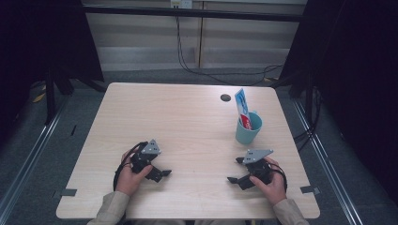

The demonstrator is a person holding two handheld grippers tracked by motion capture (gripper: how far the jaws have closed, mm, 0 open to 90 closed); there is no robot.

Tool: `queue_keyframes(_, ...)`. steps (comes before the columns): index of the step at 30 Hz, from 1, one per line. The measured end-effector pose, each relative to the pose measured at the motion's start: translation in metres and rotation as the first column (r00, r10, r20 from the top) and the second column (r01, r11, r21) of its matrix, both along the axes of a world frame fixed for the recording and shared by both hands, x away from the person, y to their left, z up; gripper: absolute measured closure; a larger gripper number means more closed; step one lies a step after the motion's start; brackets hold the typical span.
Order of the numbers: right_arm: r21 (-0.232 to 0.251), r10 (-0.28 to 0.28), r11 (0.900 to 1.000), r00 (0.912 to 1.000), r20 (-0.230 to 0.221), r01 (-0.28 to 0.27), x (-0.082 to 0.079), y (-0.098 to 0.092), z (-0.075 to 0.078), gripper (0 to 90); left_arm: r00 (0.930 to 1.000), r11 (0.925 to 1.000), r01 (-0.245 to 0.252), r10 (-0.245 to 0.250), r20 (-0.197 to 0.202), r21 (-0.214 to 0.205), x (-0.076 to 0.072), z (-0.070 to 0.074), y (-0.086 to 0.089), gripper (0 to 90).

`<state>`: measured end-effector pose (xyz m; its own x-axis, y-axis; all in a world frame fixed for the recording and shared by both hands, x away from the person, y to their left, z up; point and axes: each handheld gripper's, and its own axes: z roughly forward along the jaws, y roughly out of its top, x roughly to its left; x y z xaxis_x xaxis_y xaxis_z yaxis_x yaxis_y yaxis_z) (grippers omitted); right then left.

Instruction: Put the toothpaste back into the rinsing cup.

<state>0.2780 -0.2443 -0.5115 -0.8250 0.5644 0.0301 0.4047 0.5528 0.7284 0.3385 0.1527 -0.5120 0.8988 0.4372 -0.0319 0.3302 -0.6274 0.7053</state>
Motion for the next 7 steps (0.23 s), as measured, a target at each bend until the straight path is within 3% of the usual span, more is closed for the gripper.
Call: queue_keyframes(7, -0.001, -0.002, 1.0, 1.0, 0.0, 0.002, -0.0003, -0.0001, -0.0001, 14.0, 1.0, 1.0, 0.0, 0.0, 0.0, -0.001, 0.0, 0.0, 0.0, 0.0)
